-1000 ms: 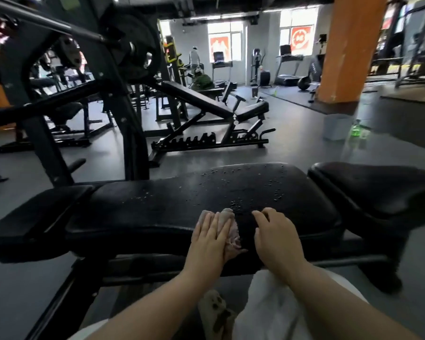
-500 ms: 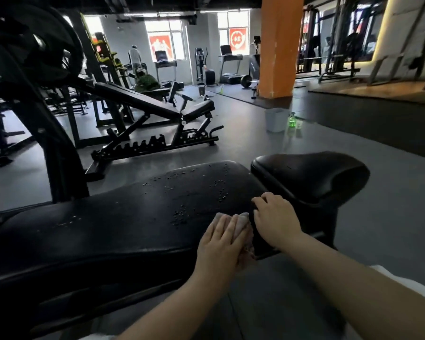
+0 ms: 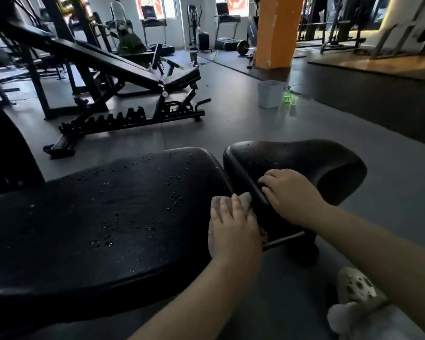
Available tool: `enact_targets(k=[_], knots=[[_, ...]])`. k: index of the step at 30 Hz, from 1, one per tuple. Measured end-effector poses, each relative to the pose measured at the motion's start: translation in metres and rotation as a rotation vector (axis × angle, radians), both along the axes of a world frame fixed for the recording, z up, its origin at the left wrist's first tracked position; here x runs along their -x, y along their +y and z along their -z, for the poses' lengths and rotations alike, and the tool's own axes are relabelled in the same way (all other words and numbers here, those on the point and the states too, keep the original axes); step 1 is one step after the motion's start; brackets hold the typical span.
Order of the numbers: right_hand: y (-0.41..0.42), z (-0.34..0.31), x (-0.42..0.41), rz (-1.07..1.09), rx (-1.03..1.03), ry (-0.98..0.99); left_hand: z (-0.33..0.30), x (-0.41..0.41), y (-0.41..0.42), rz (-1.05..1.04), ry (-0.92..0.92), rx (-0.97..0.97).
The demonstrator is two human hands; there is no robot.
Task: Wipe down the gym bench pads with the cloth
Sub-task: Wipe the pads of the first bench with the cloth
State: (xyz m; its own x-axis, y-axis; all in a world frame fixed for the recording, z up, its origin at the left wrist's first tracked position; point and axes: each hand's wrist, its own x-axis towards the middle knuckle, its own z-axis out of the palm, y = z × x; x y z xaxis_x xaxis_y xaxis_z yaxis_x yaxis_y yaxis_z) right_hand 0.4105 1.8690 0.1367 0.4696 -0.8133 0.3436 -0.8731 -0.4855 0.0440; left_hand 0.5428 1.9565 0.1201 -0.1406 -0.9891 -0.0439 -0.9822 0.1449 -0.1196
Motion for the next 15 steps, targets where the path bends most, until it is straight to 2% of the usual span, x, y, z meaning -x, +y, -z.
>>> enact_targets(k=[3,8,11,15], knots=[[-0.007,0.001,0.007,-0.066,-0.024,0.005,-0.009,0.003,-0.027,-0.142,0.108,-0.054],[-0.013,0.007,0.016,-0.169,-0.044,0.011,-0.026,-0.014,-0.070,-0.226,0.163,-0.174],[-0.016,0.007,0.022,-0.207,-0.017,0.034,-0.031,-0.017,-0.093,-0.258,0.101,-0.234],[-0.024,0.003,0.032,-0.268,-0.118,0.088,-0.027,-0.006,-0.116,-0.322,0.012,-0.214]])
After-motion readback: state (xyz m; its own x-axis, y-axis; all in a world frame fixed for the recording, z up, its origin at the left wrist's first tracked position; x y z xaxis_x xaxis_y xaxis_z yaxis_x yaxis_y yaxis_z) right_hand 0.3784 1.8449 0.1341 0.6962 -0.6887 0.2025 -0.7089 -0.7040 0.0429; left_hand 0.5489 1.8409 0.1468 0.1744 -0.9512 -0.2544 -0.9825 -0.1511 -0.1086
